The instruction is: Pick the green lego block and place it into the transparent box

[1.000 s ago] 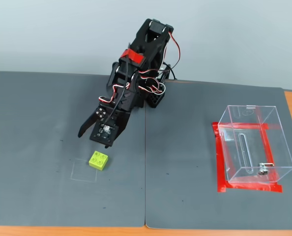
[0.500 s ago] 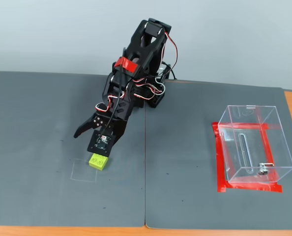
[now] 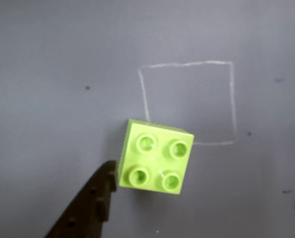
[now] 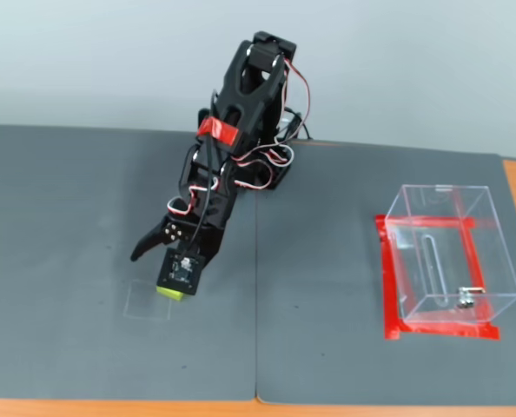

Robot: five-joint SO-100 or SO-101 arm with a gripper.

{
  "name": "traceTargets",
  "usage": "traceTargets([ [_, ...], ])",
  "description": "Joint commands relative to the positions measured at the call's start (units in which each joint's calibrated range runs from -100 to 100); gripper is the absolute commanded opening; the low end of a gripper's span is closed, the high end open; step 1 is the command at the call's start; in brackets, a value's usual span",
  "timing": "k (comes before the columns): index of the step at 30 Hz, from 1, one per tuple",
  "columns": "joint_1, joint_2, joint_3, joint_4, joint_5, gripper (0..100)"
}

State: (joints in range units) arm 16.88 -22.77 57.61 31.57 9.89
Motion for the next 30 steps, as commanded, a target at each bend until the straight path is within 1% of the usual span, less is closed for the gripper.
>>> traceTargets([
  [1, 0.02, 1.02, -2.93, -1.88, -0.02, 39],
  [30, 0.25, 14.08, -9.26, -2.4, 0.19, 39],
])
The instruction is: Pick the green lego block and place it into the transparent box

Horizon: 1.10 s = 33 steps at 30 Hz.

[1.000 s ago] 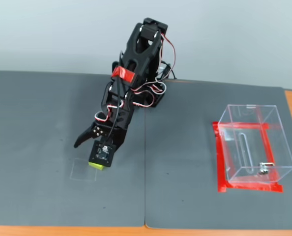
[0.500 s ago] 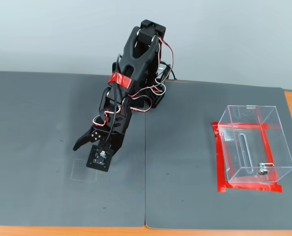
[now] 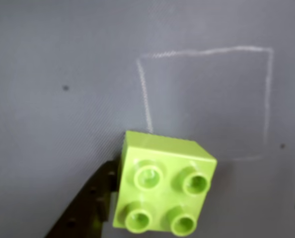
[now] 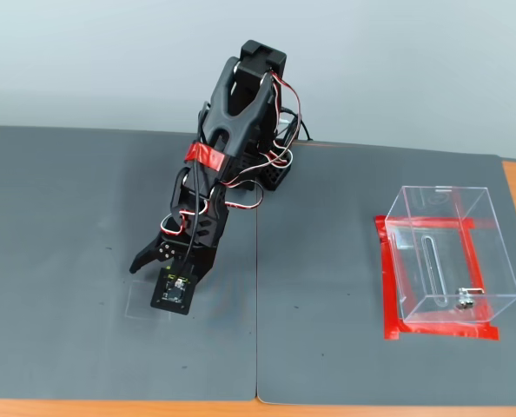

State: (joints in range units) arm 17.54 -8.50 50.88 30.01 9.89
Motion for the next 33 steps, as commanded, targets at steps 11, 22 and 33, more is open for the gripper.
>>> traceTargets([
  [11, -0.27, 0.48, -3.61, -0.23, 0.19, 39],
  [22, -0.19, 0.48, -3.61, -0.23, 0.14, 21],
  [33, -0.19, 0.48, -3.52, -0.23, 0.14, 14],
])
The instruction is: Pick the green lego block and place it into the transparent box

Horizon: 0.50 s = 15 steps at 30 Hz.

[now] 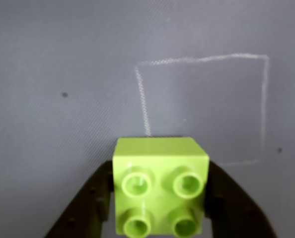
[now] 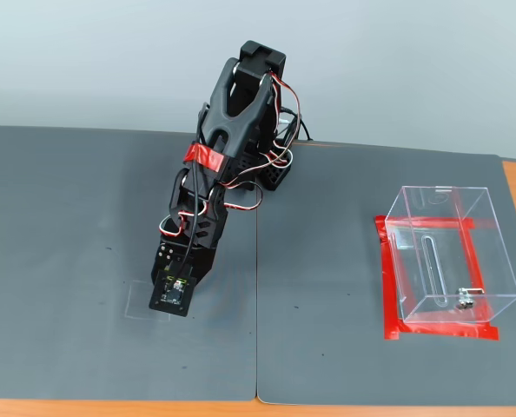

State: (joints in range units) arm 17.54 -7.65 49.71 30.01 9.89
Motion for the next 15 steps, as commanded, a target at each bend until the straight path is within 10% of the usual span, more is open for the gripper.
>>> traceTargets([
  [1, -0.19, -0.37, -2.26, -0.23, 0.14, 13],
  [15, -0.87, -5.2, -2.53, 2.2, 0.14, 13],
])
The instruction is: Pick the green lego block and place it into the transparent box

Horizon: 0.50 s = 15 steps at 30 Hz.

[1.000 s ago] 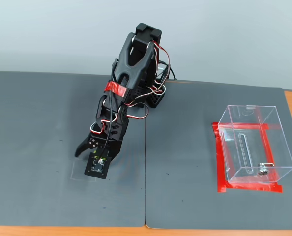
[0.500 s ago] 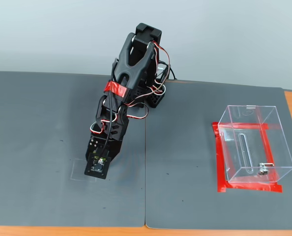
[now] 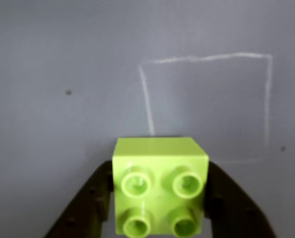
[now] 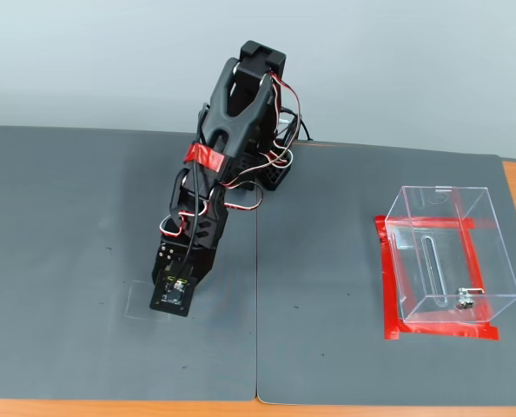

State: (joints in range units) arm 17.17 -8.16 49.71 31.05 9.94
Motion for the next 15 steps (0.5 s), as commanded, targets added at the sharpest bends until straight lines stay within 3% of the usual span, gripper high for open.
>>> traceTargets([
  [1, -0.87, -6.3, -2.53, 1.5, 0.09, 13],
  [15, -12.96, -28.85, -2.44, 5.58, 0.09, 12],
])
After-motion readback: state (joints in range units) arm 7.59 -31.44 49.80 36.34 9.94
